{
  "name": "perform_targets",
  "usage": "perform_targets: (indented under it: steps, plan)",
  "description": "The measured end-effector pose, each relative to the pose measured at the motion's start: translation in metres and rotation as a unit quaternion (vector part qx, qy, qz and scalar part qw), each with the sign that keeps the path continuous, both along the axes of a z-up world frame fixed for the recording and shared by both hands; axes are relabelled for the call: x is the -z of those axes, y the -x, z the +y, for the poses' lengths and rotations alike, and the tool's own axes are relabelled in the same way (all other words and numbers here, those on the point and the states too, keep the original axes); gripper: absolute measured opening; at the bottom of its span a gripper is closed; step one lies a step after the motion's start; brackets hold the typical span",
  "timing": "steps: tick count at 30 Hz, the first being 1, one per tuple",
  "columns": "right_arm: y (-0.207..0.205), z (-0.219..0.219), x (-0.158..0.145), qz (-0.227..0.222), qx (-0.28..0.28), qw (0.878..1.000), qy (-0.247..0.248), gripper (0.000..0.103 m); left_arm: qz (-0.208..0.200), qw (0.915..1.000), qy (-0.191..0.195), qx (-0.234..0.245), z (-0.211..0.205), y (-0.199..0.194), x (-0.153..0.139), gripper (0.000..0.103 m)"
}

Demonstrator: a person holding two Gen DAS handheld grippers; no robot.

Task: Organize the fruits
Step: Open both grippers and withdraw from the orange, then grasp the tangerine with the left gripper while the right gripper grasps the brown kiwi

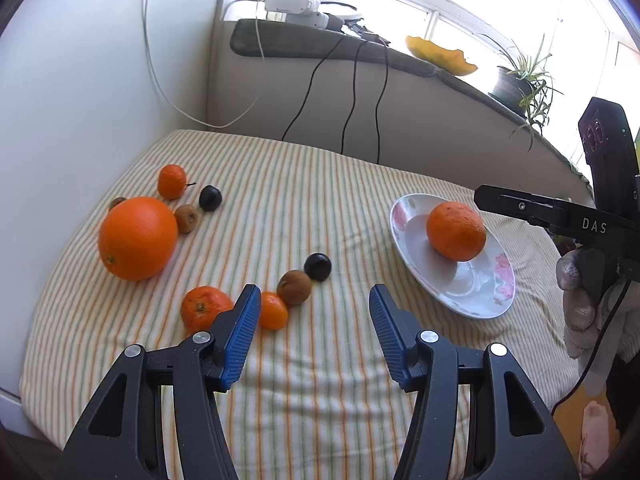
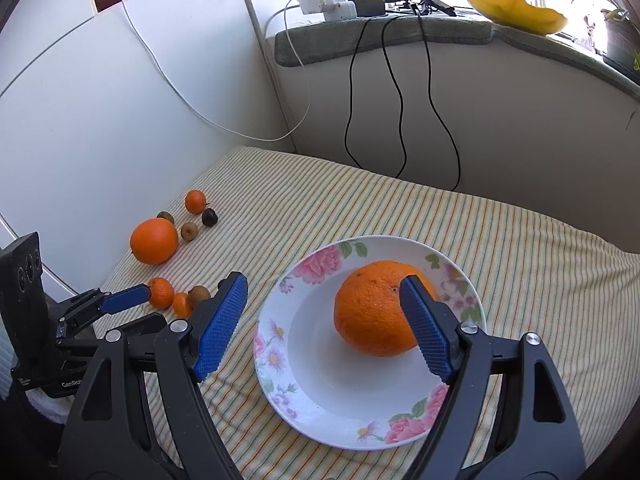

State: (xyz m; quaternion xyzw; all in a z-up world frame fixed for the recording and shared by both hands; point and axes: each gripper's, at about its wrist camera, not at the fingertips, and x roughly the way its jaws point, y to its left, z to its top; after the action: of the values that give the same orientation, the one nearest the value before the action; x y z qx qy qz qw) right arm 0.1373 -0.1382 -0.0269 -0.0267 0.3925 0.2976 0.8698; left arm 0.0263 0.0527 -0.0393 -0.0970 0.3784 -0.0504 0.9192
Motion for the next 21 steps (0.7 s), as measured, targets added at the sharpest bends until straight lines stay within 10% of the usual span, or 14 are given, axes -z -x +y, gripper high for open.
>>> perform_targets:
  steps: [8, 21]
  plan:
    - [0.026, 0.052, 0.010, 0.001, -0.089, 0.996, 0.013, 0.080, 0.012, 0.9992, 0.007, -0.038, 0.035, 0.018, 0.017, 0.055]
    - [0.024, 0.113, 0.055, 0.079, -0.113, 0.990, 0.028, 0.046, 0.031, 0.9978, 0.034, -0.048, 0.056, 0.008, 0.040, 0.042]
